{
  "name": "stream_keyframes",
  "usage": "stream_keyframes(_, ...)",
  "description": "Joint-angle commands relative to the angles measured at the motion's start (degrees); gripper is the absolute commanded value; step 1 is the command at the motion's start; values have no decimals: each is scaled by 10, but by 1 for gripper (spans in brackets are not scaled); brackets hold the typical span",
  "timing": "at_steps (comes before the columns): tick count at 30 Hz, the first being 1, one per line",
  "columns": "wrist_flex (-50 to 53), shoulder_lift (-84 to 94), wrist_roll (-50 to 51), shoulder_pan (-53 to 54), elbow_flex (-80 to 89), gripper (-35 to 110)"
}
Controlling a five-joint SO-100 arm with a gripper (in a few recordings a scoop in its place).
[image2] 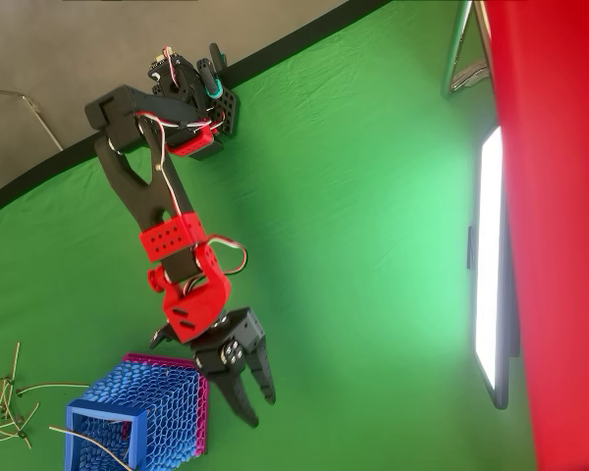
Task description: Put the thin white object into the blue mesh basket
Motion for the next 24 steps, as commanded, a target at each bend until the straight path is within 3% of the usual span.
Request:
stream_keyframes(1, -40, 114, -68, -18, 104, 22)
stream_keyframes(18, -80, 664, -307, -38, 689, 8)
stream_keyframes(24, -3, 835, -307, -36, 801, 0)
